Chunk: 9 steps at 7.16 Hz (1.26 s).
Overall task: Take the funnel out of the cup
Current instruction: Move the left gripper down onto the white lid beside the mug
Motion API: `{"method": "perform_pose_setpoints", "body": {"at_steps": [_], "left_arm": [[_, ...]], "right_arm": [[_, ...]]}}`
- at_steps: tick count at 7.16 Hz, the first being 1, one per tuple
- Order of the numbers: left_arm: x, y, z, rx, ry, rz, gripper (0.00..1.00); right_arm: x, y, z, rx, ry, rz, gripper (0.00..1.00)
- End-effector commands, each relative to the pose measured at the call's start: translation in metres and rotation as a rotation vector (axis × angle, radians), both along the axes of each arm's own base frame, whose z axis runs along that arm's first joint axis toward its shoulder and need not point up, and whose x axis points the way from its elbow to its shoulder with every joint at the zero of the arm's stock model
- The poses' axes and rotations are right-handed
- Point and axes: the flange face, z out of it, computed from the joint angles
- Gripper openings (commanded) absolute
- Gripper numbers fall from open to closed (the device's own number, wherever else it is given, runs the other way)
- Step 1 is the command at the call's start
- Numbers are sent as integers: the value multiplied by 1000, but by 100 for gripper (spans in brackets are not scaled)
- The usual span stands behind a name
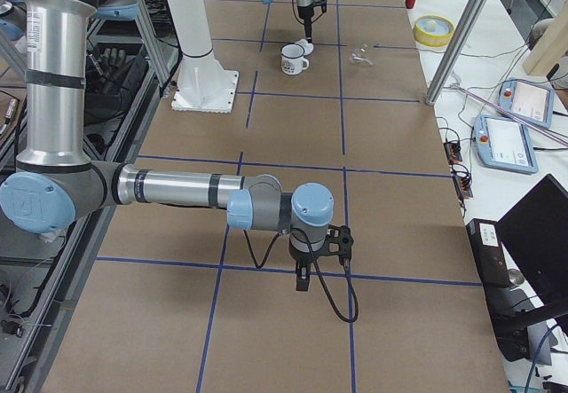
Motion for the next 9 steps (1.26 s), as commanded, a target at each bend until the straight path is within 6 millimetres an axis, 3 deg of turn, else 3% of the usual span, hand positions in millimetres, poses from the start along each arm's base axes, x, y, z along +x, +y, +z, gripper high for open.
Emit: {"method": "perform_pose_setpoints", "body": {"at_steps": [1,3,9], "left_arm": [[9,7,4,-9,-8,16,100],[9,8,5,-24,-28,18,82],[13,14,1,-24,-29,32,75]], "right_arm": [[0,0,0,0,0,0,100],[0,0,0,0,0,0,100],[0,0,0,0,0,0,100]]}}
